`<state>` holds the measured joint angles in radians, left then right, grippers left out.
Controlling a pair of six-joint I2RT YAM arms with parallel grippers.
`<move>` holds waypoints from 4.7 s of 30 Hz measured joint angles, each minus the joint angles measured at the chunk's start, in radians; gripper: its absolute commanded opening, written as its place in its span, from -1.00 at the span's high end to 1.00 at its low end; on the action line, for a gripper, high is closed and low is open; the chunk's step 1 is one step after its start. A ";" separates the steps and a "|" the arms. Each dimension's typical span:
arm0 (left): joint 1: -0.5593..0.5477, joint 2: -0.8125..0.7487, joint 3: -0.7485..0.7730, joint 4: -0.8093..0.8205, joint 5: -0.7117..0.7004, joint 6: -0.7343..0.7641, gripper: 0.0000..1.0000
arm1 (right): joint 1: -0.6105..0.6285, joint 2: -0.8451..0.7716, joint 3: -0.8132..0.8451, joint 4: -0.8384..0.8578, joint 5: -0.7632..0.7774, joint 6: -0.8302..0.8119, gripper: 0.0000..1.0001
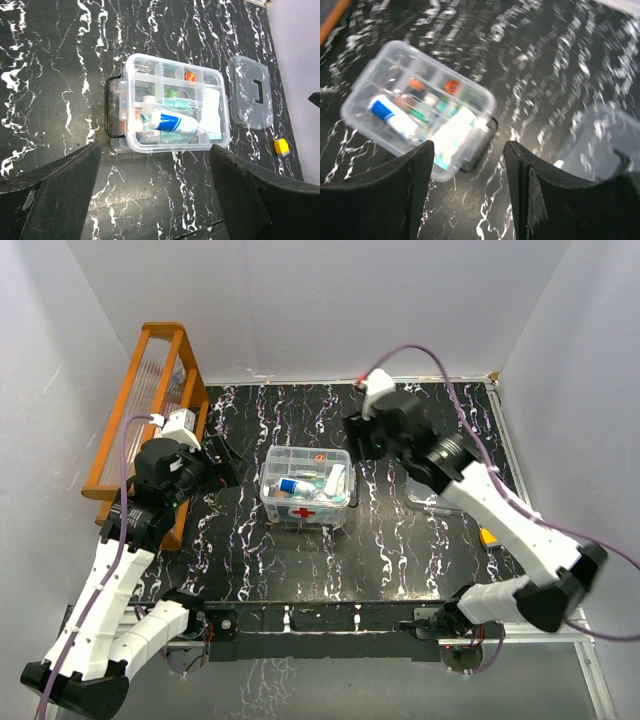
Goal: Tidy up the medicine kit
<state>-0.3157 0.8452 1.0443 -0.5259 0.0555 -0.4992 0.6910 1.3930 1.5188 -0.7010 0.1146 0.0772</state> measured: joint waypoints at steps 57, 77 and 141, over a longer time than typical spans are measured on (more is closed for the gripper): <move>0.000 0.049 -0.031 0.182 0.232 -0.043 -0.78 | -0.909 0.396 -0.322 0.172 -0.065 0.341 -0.20; 0.000 0.040 -0.044 0.183 0.233 -0.043 -0.79 | -0.813 0.373 -0.405 0.180 -0.180 0.360 -0.34; 0.000 0.147 -0.089 0.134 0.112 -0.157 -0.80 | -0.626 -0.105 -0.433 0.114 -0.311 0.573 0.11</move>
<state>-0.3157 0.9924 0.9554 -0.3923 0.1673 -0.6559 0.0650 1.2881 1.0859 -0.5869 -0.1959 0.6502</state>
